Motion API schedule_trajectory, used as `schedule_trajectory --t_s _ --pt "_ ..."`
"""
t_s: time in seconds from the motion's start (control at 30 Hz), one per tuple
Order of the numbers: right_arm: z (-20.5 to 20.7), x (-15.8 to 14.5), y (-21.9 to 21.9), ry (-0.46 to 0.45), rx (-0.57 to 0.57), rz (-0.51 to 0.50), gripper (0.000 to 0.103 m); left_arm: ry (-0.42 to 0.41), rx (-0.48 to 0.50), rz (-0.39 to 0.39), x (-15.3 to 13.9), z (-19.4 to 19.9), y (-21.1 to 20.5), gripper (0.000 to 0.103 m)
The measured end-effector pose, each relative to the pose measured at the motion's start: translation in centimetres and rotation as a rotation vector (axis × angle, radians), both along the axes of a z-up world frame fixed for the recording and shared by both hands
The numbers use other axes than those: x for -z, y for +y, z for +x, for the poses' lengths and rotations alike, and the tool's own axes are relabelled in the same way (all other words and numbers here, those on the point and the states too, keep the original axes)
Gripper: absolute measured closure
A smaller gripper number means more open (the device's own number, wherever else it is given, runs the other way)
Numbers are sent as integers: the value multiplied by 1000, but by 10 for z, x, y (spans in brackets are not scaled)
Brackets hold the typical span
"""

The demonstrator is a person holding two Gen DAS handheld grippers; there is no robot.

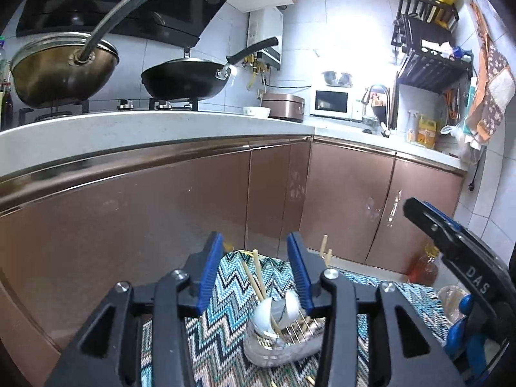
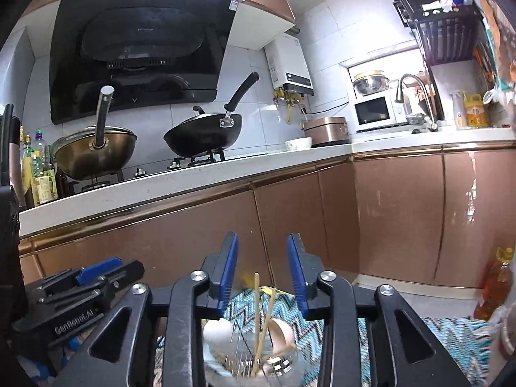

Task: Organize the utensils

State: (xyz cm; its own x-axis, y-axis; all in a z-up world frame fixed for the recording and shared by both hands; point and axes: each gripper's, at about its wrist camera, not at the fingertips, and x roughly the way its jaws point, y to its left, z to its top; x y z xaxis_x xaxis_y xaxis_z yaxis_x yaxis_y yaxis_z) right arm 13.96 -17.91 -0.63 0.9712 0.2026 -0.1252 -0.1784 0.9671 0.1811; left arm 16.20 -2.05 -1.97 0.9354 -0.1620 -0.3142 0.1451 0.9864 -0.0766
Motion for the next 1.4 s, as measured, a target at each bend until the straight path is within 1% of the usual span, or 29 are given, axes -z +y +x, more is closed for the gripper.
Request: schedule_trajectory --t_s 0.03,0.07,0.17,0.3,0.4,0.6,0.83,1.03,1.17,1.4 --pt "-9 -4 -2 2 3 -7 65 -1 -1 0 -2 -5 1 56" --pt "-15 -6 -4 2 4 -13 64 -3 -6 5 -4 -15 2 55" --pt "-38 -12 -8 20 17 -30 63 -6 -11 15 -6 -41 5 53" --pt "-66 -15 -9 48 26 -66 59 -4 -25 26 -7 -71 7 47" --pt "-88 -13 -9 71 25 -81 54 -14 -53 47 -7 -103 8 43" --pt "-126 -2 -6 127 6 -124 51 -35 -102 70 -12 -148 2 39" --pt "-168 7 -19 154 3 -104 46 -87 -142 107 -21 -199 -9 36" --pt "-196 4 -26 144 8 -125 45 -123 -162 135 -30 -232 -21 35" --pt "-210 1 -26 124 3 -150 43 -135 -176 161 -34 -245 -30 34" --pt "-223 3 -32 111 -30 -150 40 -131 -218 194 -37 -252 -41 33"
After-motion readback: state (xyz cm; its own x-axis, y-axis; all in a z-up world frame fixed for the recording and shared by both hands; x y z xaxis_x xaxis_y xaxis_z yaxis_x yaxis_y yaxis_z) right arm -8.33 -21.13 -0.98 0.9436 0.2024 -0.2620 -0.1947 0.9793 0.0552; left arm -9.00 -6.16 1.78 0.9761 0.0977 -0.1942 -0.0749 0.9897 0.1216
